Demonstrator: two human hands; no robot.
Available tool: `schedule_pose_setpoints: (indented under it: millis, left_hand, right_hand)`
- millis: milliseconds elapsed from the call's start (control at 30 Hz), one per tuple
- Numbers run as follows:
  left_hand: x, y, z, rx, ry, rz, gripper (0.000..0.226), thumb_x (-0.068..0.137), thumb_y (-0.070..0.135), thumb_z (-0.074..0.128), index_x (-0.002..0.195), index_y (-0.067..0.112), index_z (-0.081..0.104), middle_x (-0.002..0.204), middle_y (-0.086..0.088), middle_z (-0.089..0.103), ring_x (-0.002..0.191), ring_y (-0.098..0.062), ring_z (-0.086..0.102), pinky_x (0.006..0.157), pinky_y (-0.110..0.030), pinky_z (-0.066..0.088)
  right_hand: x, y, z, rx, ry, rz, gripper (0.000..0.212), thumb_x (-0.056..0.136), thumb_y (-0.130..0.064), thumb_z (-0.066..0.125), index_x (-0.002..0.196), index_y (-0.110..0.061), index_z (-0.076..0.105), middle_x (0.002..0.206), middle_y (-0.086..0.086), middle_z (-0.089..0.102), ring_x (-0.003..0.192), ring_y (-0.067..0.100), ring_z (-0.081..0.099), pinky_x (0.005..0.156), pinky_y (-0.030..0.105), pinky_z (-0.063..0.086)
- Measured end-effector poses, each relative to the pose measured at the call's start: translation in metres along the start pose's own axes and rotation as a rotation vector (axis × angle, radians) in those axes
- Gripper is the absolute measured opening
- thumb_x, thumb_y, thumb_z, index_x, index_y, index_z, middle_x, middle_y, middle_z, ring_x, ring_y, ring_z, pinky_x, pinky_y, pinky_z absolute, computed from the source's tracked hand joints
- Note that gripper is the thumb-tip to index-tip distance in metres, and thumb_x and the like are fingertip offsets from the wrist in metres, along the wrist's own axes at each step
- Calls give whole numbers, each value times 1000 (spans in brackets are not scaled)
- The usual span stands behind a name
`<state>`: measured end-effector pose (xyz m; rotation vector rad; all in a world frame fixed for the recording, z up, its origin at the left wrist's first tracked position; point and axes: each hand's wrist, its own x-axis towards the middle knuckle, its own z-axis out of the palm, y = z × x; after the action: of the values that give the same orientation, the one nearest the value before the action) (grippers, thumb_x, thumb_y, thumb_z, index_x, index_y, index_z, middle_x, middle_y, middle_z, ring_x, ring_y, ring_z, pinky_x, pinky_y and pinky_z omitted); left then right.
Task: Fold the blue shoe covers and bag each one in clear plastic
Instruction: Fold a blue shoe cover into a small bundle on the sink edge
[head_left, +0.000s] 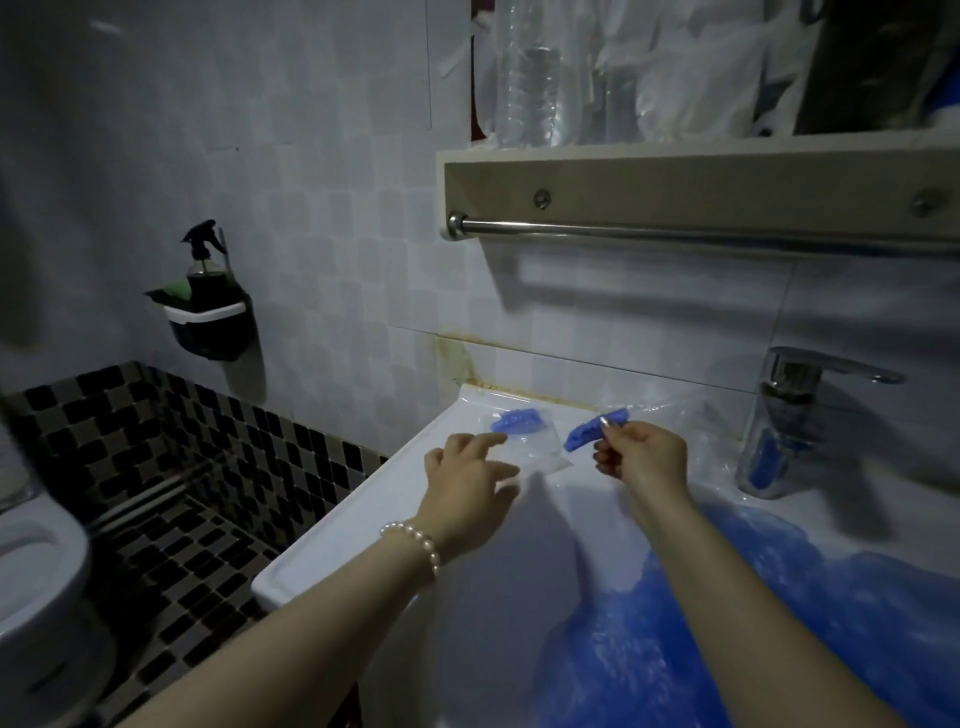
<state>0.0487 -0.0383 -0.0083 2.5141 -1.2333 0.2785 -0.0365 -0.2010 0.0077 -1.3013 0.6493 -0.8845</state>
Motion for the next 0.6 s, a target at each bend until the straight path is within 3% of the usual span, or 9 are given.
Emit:
schedule_pose_setpoints:
  millis: [100,233,333,400,500,600]
  left_hand:
    - [6,8,20,144,-77,61,41,99,36,39,140,35,39,159,2,7,143,-27,7,112,-46,10]
    - [13,2,34,152,-188,-21,51,99,33,36,148,26,22,159,1,6,144,-27,8,114,-50,10]
    - [14,-5,30,91,-112,-12,47,100,26,36,146,21,28,157,3,20,142,-20,18,115,-43,9]
    - [13,-11,25,18,3,24,42,99,23,38,141,20,40,150,2,35,136,-17,33,113,-36,17]
    - [8,-15,13,-70,137,83,28,96,18,47,118,17,65,121,-3,64,110,-22,59,94,-30,43]
    - [1,-17,2,-205,228,23,13,91,15,58,94,13,71,93,-5,71,86,-24,65,77,-29,48]
  right_hand:
    - [9,14,-11,-121,-27,23,25,91,-8,60,66,-3,59,58,10,53,50,17,47,44,22,44]
    - [10,24,-9,-235,-105,60,27,92,-10,60,65,-3,59,58,10,53,48,16,46,45,21,40]
    - [6,25,-3,-306,-151,72,25,91,-10,59,66,-5,59,59,8,54,51,18,50,46,21,42]
    - [2,26,0,-338,-178,72,23,91,-9,59,69,-5,60,59,8,55,53,19,52,49,23,44]
    - [-6,27,5,-334,-254,59,20,92,-8,58,72,-5,61,63,9,58,56,18,57,49,21,49]
    - [-13,27,13,-279,-395,8,12,91,-7,58,80,-3,64,76,13,62,69,19,61,58,19,53]
